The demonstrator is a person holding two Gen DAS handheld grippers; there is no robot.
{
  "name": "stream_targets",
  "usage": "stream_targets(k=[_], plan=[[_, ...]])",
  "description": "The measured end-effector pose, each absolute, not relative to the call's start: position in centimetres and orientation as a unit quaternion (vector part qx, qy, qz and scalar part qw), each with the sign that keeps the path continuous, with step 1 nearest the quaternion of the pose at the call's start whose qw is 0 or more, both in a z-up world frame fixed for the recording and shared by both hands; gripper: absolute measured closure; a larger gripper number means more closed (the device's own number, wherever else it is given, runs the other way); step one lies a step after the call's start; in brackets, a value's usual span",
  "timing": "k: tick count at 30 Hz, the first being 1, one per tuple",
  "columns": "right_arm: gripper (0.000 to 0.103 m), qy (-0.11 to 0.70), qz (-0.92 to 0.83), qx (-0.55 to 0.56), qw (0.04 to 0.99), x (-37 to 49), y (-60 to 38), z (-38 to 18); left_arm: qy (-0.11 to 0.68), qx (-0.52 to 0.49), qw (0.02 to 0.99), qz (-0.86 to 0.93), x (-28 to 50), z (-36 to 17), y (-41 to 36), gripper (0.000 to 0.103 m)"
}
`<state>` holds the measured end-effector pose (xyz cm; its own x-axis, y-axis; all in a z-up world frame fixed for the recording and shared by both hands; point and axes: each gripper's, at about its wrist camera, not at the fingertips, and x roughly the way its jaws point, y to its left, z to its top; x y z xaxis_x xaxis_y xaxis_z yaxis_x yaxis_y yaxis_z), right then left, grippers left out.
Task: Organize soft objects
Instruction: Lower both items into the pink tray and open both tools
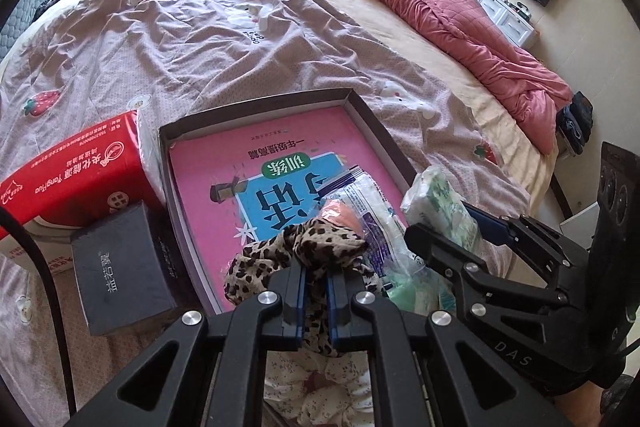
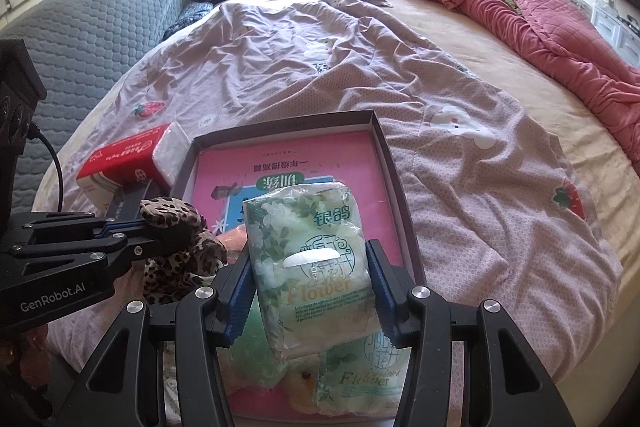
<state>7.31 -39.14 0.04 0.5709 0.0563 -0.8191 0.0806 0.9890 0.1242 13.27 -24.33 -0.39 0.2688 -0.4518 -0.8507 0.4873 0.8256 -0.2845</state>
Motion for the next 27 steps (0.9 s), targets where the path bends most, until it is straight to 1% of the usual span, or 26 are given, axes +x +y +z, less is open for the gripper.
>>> stream_targets(k=[16, 27], plan=[[0.049, 0.498, -0.013, 0.067, 0.864, 10.4, -39.9, -2.1, 0.54, 0.015, 0.787, -0.299, 14.3, -1.5, -25.0, 0.095], [0.048, 0.495, -0.01, 0.062, 0.867, 11.2, -39.7, -2.5, 0.543, 0.009, 0.783, -0.304, 14.5, -1.7, -25.0, 0.095]])
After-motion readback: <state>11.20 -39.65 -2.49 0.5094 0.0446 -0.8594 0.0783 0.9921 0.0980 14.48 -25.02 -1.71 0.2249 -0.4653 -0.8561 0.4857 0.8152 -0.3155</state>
